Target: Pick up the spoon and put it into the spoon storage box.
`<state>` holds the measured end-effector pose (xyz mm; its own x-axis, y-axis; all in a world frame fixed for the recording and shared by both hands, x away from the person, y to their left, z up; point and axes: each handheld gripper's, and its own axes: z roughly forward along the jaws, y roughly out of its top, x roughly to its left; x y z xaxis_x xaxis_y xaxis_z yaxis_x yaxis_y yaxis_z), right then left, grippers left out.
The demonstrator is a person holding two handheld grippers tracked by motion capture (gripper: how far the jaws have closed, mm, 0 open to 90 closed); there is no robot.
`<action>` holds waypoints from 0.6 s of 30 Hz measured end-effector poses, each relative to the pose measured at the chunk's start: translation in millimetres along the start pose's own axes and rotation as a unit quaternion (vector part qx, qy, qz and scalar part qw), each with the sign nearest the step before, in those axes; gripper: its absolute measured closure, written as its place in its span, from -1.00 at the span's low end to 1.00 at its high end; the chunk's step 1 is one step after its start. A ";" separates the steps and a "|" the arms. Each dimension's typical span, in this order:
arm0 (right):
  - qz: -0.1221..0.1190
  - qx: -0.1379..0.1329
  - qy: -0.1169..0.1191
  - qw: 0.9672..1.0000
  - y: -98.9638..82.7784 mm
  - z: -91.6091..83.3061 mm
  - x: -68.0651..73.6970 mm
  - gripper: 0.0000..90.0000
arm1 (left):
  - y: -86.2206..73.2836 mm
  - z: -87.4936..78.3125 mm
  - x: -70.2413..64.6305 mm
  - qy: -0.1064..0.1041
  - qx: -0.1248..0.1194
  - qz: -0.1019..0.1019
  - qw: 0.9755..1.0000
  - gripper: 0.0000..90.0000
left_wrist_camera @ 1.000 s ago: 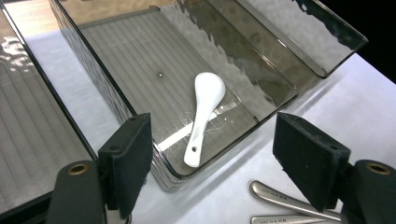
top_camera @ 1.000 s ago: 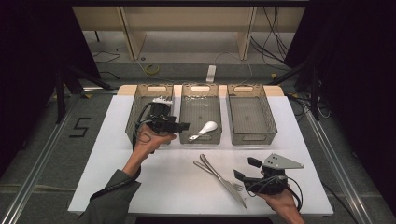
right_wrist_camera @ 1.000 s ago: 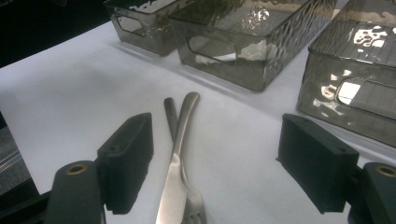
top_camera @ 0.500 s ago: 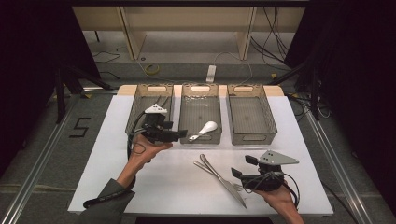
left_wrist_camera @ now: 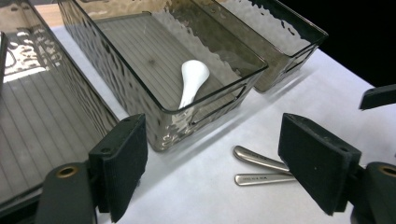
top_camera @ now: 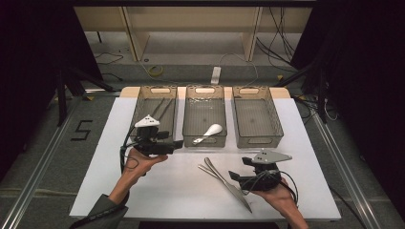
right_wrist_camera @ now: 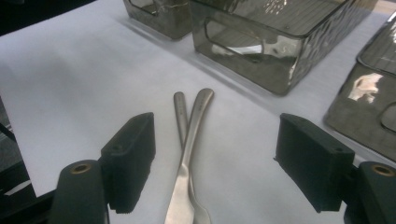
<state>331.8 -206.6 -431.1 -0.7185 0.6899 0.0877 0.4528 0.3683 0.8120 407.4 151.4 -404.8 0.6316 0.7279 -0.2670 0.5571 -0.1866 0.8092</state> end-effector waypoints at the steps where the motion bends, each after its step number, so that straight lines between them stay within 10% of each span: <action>1: -0.003 0.004 0.001 1.000 1.0 1.8 0.1 -0.35 | -0.8 0.1 0.3 0.001 0.001 0.000 1.000 -0.48; 18: -0.016 0.064 0.014 0.998 13.5 23.4 0.3 -0.29 | -17.0 -11.5 -7.7 0.013 -0.002 0.024 1.000 -0.53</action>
<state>350.0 -186.8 -433.6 -0.7474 0.6594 0.0810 0.4921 0.4675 0.7344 386.8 156.6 -410.5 0.6440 0.7345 -0.2141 0.5239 -0.2194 0.8230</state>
